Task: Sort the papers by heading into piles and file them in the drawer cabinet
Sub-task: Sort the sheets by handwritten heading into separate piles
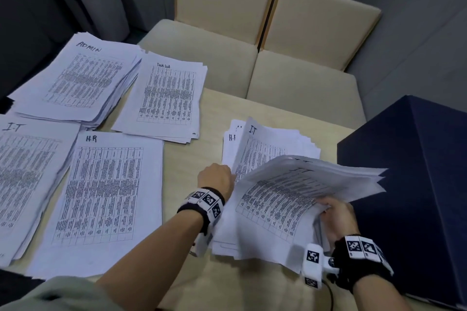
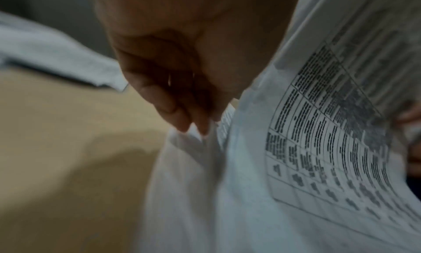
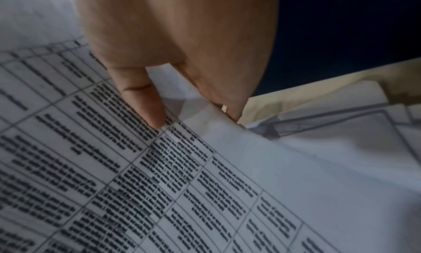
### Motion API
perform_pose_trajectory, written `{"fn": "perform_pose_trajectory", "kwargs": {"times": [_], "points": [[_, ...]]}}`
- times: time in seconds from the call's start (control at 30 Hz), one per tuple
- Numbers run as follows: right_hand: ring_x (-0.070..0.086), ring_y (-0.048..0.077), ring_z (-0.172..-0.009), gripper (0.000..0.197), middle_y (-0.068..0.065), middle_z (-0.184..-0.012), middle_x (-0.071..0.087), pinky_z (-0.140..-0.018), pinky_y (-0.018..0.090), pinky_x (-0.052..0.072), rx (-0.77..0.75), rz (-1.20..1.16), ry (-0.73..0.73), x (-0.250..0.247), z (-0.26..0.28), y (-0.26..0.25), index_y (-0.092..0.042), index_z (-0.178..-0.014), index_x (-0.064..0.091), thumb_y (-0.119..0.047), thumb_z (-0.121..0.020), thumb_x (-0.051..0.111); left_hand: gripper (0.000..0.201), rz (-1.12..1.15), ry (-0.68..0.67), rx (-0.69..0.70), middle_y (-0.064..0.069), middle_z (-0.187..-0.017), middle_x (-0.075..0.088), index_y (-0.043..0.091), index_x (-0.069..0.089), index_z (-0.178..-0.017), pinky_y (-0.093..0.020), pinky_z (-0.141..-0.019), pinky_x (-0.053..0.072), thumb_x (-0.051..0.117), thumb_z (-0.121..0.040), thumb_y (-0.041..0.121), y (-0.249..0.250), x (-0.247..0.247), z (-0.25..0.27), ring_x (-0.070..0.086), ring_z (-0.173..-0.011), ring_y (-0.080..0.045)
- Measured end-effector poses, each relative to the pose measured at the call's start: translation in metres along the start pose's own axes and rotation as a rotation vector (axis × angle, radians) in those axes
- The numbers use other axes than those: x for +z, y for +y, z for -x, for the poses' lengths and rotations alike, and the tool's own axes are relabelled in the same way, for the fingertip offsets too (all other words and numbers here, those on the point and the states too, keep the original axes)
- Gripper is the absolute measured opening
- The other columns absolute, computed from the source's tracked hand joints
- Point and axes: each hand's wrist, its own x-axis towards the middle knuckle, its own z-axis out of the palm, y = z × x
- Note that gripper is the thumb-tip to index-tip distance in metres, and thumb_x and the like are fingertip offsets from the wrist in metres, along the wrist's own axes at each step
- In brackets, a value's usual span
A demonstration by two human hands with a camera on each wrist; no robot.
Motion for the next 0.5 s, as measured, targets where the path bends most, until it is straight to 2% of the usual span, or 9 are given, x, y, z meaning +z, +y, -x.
{"fn": "perform_pose_trajectory", "kwargs": {"times": [0.1,0.17,0.2,0.23,0.3,0.37,0.4,0.43,0.5], "points": [[0.061,0.027,-0.063,0.012,0.005,-0.064,0.068,-0.059,0.034,0.046,0.0,0.011,-0.011,-0.002,-0.004,0.0,0.001,-0.084,0.063,0.008,-0.081,0.054,0.037,0.008,0.018,0.221,-0.004,-0.074,0.063,0.016,0.055,-0.074,-0.03,-0.063,0.05,0.04,-0.101,0.034,-0.003,-0.014,-0.001,0.06,-0.067,-0.025],[0.063,0.015,-0.067,0.017,-0.008,-0.057,0.068,-0.063,0.024,0.048,0.025,0.022,-0.014,0.0,-0.007,-0.001,-0.006,-0.082,0.063,0.009,-0.086,0.054,0.026,0.149,0.014,0.359,-0.005,-0.07,0.063,0.016,0.055,-0.074,-0.028,-0.058,0.04,0.046,-0.097,0.018,-0.006,-0.021,0.001,0.054,-0.063,-0.025],[0.066,0.01,-0.074,0.018,-0.011,-0.063,0.069,-0.067,0.02,0.048,0.041,-0.021,-0.031,0.0,-0.012,0.0,-0.008,-0.086,0.064,0.008,-0.087,0.056,0.022,0.272,0.001,0.391,-0.005,-0.071,0.065,0.014,0.06,-0.076,-0.028,-0.059,0.039,0.048,-0.093,0.007,-0.007,-0.022,0.0,0.054,-0.063,-0.023],[0.067,0.013,-0.085,0.018,-0.006,-0.076,0.072,-0.073,0.021,0.049,0.037,-0.058,-0.039,0.002,-0.014,0.002,-0.007,-0.093,0.067,0.007,-0.087,0.058,0.025,0.425,-0.028,0.395,-0.004,-0.072,0.067,0.012,0.067,-0.079,-0.028,-0.06,0.041,0.048,-0.089,-0.002,-0.009,-0.019,-0.002,0.056,-0.062,-0.02],[0.069,0.023,-0.098,0.022,0.006,-0.096,0.073,-0.08,0.029,0.052,0.022,-0.105,-0.058,0.003,-0.014,0.004,-0.003,-0.101,0.071,0.005,-0.086,0.058,0.045,0.747,-0.154,0.356,-0.003,-0.081,0.073,0.017,0.076,-0.084,-0.038,-0.067,0.056,0.045,-0.082,-0.015,-0.013,-0.012,-0.004,0.066,-0.068,-0.01],[0.074,0.015,-0.078,0.024,0.004,-0.08,0.075,-0.064,0.023,0.056,0.045,-0.1,-0.105,0.006,-0.006,0.0,-0.003,-0.088,0.072,0.008,-0.087,0.051,0.056,0.889,-0.232,0.319,-0.006,-0.1,0.075,0.024,0.076,-0.091,-0.051,-0.08,0.056,0.042,-0.077,-0.018,-0.013,-0.006,-0.005,0.07,-0.085,-0.016],[0.072,0.012,-0.065,0.024,0.002,-0.07,0.073,-0.053,0.019,0.053,0.043,-0.09,-0.11,0.005,-0.003,-0.001,-0.003,-0.085,0.069,0.008,-0.088,0.049,0.059,0.876,-0.243,0.282,-0.005,-0.111,0.073,0.023,0.074,-0.101,-0.048,-0.085,0.055,0.04,-0.077,-0.018,-0.011,-0.003,-0.005,0.068,-0.096,-0.021],[0.07,0.014,-0.061,0.02,0.002,-0.066,0.071,-0.049,0.019,0.052,0.035,-0.105,-0.082,0.006,0.0,-0.001,-0.003,-0.087,0.067,0.007,-0.088,0.05,0.057,0.825,-0.226,0.212,-0.004,-0.119,0.069,0.019,0.07,-0.112,-0.042,-0.088,0.054,0.04,-0.08,-0.017,-0.009,0.0,-0.005,0.065,-0.104,-0.021],[0.067,0.022,-0.067,0.015,0.007,-0.07,0.07,-0.05,0.021,0.052,-0.03,-0.133,-0.011,0.003,0.0,0.001,0.002,-0.089,0.064,0.01,-0.083,0.053,0.033,0.636,-0.108,0.024,-0.005,-0.118,0.066,0.013,0.064,-0.117,-0.032,-0.09,0.051,0.049,-0.09,-0.001,-0.006,0.01,-0.005,0.061,-0.105,-0.022]]}}
